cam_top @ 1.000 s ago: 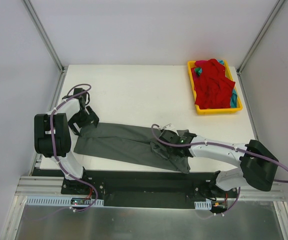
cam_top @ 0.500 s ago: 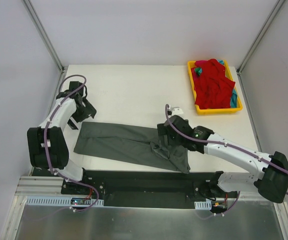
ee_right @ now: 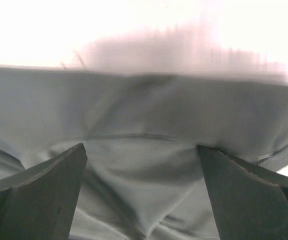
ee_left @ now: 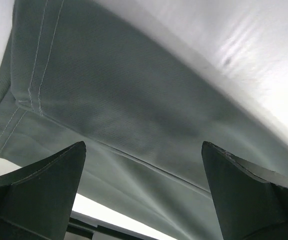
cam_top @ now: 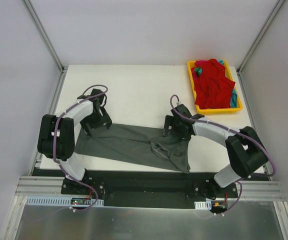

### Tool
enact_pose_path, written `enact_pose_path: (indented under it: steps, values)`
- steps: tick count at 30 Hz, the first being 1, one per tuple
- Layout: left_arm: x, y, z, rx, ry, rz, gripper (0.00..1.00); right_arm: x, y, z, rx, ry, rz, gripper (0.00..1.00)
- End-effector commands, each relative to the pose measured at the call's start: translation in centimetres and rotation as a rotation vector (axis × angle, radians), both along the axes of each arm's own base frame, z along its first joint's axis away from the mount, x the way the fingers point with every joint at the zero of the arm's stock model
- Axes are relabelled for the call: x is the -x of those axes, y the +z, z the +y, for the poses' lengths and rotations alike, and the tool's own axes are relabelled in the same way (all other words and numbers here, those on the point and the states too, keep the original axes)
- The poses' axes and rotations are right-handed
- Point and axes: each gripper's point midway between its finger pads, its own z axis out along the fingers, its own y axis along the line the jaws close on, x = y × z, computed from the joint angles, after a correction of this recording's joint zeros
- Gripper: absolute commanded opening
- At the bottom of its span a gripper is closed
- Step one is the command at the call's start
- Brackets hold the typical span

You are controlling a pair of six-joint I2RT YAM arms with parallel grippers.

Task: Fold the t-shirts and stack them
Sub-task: Rotate the tshirt 80 degrees

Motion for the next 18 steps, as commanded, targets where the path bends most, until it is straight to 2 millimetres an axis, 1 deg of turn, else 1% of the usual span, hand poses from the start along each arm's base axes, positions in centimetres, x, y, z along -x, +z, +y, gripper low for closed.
enact_pose_path:
  steps: [1,3,4,5,6,7,8,9,10,11,12,13,14,15,16,17,18]
  values:
    - [2.3,-1.7,0.9,-0.029,0.017,0.068,0.99,-2.5,-1.6,-0.7,-0.013,-0.017,0.047,0.96]
    - [3.4,-2.5,1.4,-0.05,0.023,0.099,0.99,-3.7,-2.0,-0.3,-0.063,-0.002,0.101,0.96]
    - [4.1,-2.9,1.5,-0.053,0.028,0.118,0.99,-4.7,-1.9,0.1,-0.1,0.004,0.115,0.96]
    - [4.6,-3.3,1.3,-0.043,0.033,0.135,0.99,-6.3,-1.8,0.8,-0.124,0.023,0.117,0.96]
    - [5.2,-3.6,1.0,-0.023,0.038,0.152,0.99,-7.5,-2.0,1.0,-0.134,0.034,0.118,0.96]
    - [5.9,-3.8,0.7,-0.005,0.04,0.167,0.99,-9.4,-1.4,1.4,-0.141,0.054,0.094,0.96]
    - [6.5,-3.8,0.4,0.009,0.043,0.175,0.99,-11.1,-1.4,1.5,-0.132,0.063,0.089,0.96]
    - [7.2,-3.8,-0.1,0.031,0.044,0.18,0.99,-13.3,-1.0,1.4,-0.128,0.071,0.082,0.96]
    - [7.9,-3.6,-0.9,0.064,0.042,0.178,0.99,-15.0,-0.2,2.0,-0.138,0.093,0.087,0.96]
    - [8.9,-3.4,-1.7,0.091,0.037,0.181,0.99,-16.4,-0.2,2.2,-0.137,0.106,0.107,0.96]
    - [9.9,-3.3,-2.6,0.115,0.031,0.183,0.99,-17.9,0.0,2.9,-0.149,0.13,0.115,0.96]
    - [11.4,-3.3,-3.7,0.155,0.011,0.199,0.99,-19.5,0.6,3.6,-0.164,0.143,0.107,0.96]
    - [13.0,-3.3,-4.4,0.176,-0.019,0.226,0.99,-20.4,0.2,4.0,-0.17,0.153,0.125,0.96]
    - [14.5,-3.1,-4.6,0.181,-0.025,0.25,0.99,-21.6,0.9,4.5,-0.179,0.168,0.114,0.96]
    - [16.1,-2.8,-4.6,0.174,-0.028,0.275,0.99,-22.5,1.1,4.9,-0.179,0.173,0.109,0.96]
    - [16.9,-2.4,-4.5,0.165,-0.037,0.276,0.99,-23.5,1.9,5.1,-0.188,0.182,0.083,0.96]
    - [17.2,-1.7,-4.1,0.148,-0.038,0.255,0.99,-24.5,3.1,5.7,-0.208,0.198,0.041,0.96]
